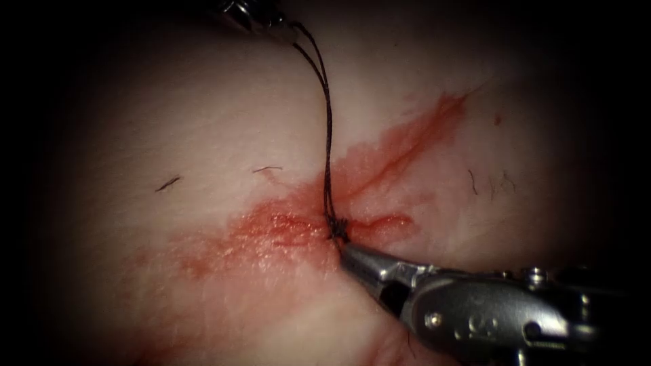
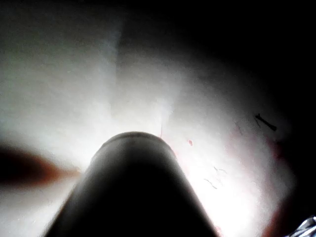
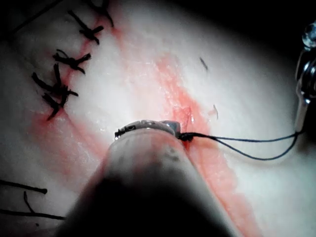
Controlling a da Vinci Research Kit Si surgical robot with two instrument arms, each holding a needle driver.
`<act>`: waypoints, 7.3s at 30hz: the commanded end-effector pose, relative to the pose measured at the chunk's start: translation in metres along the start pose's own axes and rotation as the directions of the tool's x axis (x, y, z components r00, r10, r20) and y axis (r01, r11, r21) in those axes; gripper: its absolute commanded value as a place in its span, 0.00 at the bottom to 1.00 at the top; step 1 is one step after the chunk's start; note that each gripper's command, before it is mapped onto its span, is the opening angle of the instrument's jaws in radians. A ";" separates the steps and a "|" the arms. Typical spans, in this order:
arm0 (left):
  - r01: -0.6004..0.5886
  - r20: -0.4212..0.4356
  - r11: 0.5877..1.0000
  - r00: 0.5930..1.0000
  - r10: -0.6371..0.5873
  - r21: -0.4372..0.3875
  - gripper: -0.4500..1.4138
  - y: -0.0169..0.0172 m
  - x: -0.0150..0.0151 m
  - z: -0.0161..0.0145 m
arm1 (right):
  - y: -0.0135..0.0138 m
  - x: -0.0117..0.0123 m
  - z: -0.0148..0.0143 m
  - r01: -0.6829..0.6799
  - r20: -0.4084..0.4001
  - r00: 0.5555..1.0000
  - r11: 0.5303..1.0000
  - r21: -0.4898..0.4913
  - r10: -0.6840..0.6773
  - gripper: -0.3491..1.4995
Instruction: Wound Closure
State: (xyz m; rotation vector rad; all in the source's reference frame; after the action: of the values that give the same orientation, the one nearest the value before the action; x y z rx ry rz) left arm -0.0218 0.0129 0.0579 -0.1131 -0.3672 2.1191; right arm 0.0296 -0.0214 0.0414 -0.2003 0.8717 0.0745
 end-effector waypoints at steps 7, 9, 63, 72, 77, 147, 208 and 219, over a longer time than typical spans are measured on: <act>-0.002 -0.002 1.000 1.000 0.002 0.000 0.00 -0.0001 0.0007 0.0004 | 0.0012 0.0010 -0.0003 0.163 -0.153 0.978 0.974 0.159 -0.139 0.00; -0.002 -0.004 1.000 1.000 0.002 -0.002 0.00 -0.0003 0.0007 0.0004 | 0.0014 0.0007 -0.0005 0.227 -0.226 0.960 0.936 0.270 -0.168 0.00; -0.182 0.048 0.909 0.983 0.177 0.375 0.00 -0.0036 0.0026 0.0024 | -0.0016 0.0001 0.0037 0.612 -0.693 0.706 0.619 0.492 -0.147 0.00; -0.176 0.030 0.908 0.983 0.179 0.380 0.00 -0.0037 0.0026 0.0024 | -0.0020 -0.0005 0.0028 0.598 -0.685 0.717 0.618 0.510 -0.129 0.00; -0.175 0.030 0.908 0.984 0.178 0.381 0.00 -0.0038 0.0026 0.0023 | -0.0028 -0.0006 0.0029 0.594 -0.680 0.723 0.613 0.521 -0.123 0.00; -0.086 -0.137 0.996 0.987 0.082 -0.019 0.00 0.0036 -0.0099 -0.0207 | 0.0066 -0.0028 -0.0066 -0.087 -0.519 0.798 0.911 0.403 0.306 0.65; -0.164 -0.132 0.985 0.979 0.157 -0.043 0.00 0.0127 -0.0099 -0.0213 | 0.0059 0.0005 0.0064 -0.321 -0.418 0.800 0.896 0.307 0.430 0.69; -0.162 -0.138 0.986 0.978 0.155 -0.041 0.00 0.0127 -0.0100 -0.0212 | 0.0058 0.0013 0.0085 -0.310 -0.421 0.800 0.895 0.321 0.428 0.70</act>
State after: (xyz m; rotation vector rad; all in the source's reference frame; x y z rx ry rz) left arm -0.0213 0.0025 0.0328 -0.3218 -0.3433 2.2469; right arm 0.0351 -0.0143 0.0448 0.1963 1.4046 0.3014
